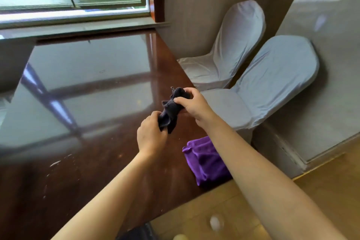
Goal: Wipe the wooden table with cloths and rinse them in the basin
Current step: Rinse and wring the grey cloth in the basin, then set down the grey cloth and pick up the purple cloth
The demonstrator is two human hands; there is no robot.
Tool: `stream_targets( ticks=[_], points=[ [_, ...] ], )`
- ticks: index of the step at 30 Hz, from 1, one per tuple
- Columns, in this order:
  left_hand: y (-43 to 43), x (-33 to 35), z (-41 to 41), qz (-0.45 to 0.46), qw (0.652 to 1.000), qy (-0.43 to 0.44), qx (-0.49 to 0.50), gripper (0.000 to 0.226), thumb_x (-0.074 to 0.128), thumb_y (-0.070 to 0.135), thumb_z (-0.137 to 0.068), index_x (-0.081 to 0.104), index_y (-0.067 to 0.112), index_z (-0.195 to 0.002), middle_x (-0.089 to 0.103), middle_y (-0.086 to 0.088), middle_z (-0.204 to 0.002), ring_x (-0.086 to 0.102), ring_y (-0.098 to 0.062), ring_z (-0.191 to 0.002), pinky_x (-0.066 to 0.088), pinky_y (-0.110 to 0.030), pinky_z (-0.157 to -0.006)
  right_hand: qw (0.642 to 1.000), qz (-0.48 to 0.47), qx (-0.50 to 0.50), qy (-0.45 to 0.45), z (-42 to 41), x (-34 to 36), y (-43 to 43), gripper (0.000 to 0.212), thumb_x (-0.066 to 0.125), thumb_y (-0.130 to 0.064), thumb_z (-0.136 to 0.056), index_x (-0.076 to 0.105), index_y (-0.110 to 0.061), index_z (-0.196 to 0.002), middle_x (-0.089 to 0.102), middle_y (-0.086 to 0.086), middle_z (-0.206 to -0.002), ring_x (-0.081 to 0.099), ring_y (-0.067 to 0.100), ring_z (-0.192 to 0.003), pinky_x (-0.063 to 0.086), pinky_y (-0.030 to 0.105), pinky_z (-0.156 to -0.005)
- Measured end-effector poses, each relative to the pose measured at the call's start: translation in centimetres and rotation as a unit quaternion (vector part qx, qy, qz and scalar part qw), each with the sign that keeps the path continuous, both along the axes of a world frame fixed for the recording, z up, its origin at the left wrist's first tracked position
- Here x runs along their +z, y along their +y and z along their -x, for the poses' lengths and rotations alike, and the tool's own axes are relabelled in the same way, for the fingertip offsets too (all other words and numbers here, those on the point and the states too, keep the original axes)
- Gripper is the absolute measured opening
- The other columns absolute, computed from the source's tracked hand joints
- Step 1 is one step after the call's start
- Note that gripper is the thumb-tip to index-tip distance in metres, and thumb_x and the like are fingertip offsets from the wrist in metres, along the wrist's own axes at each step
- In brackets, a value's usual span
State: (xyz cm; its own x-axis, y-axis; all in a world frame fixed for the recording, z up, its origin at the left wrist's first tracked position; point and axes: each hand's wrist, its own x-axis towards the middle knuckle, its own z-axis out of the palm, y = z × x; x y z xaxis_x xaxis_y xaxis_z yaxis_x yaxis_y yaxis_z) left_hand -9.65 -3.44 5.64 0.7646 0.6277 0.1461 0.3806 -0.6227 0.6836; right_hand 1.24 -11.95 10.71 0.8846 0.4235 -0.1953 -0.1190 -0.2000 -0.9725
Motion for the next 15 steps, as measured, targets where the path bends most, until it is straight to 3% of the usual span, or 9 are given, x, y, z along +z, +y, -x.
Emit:
stream_targets(
  ticks=[5,9,15],
  points=[
    [0.6,-1.4,-7.5,-0.116,0.988,0.071,-0.073,0.029,0.06,0.017,-0.073,0.061,0.017,-0.102,0.067,-0.011,-0.1,0.056,-0.035,-0.097,0.04,-0.039,-0.073,0.98,0.166,0.068,-0.082,-8.3,-1.9,-2.3,0.036,0.065,-0.007,-0.079,0.052,-0.005,-0.112,0.058,0.018,-0.111,0.06,0.036,-0.101,0.057,0.053,-0.078],
    [-0.6,-3.8,-12.1,-0.156,0.97,0.141,-0.125,0.029,0.06,0.021,-0.077,0.06,0.017,-0.106,0.065,-0.009,-0.105,0.054,-0.031,-0.102,0.039,-0.038,-0.076,0.937,0.299,0.123,-0.137,-12.8,-5.6,-3.5,0.033,0.061,-0.013,-0.081,0.05,-0.006,-0.111,0.059,0.021,-0.114,0.06,0.036,-0.096,0.055,0.044,-0.079],
    [-1.2,-7.9,-15.2,-0.206,0.949,0.195,-0.14,0.029,0.049,0.01,-0.082,0.061,0.016,-0.107,0.062,-0.008,-0.107,0.05,-0.03,-0.104,0.038,-0.038,-0.081,0.897,0.377,0.159,-0.17,-15.4,-12.1,-4.8,0.03,0.059,-0.019,-0.087,0.05,-0.006,-0.113,0.057,0.021,-0.119,0.054,0.035,-0.106,0.046,0.039,-0.087]
  ],
)
